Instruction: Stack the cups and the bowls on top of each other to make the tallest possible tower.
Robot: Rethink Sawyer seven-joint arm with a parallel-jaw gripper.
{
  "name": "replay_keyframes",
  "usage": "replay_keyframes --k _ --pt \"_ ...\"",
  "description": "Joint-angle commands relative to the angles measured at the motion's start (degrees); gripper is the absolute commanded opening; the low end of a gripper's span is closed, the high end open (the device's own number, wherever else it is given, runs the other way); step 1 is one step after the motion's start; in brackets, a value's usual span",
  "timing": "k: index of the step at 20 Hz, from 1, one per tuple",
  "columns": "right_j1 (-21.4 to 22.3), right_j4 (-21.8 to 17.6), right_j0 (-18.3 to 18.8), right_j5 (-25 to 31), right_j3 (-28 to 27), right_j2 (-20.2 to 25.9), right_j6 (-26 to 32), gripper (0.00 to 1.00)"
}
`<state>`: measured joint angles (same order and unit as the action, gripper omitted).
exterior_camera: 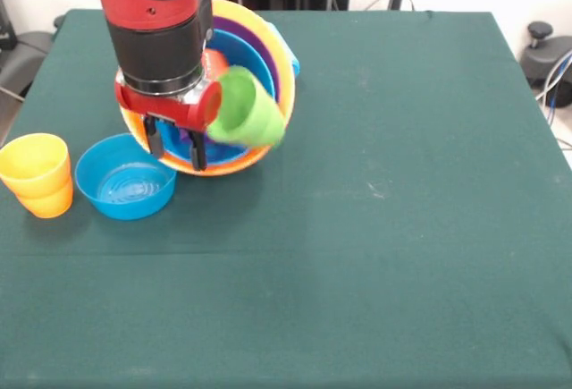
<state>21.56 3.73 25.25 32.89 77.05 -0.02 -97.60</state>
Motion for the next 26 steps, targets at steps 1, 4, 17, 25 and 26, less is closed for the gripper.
replay_keyframes --k 1,4,17,25,26 --pt "-2.93 -2.03 1.63 4.04 -3.97 5.43 1.43 1.00" --pt "-2.39 -2.14 1.98 4.46 -3.39 5.66 1.83 1.00" --pt "-2.34 -2.48 2.39 5.17 -3.44 6.84 2.26 1.00" --pt "-0.71 -2.87 1.40 4.45 -1.80 6.10 1.22 1.00" --pt "-0.54 -3.02 1.29 4.42 -1.73 5.98 1.27 1.00"
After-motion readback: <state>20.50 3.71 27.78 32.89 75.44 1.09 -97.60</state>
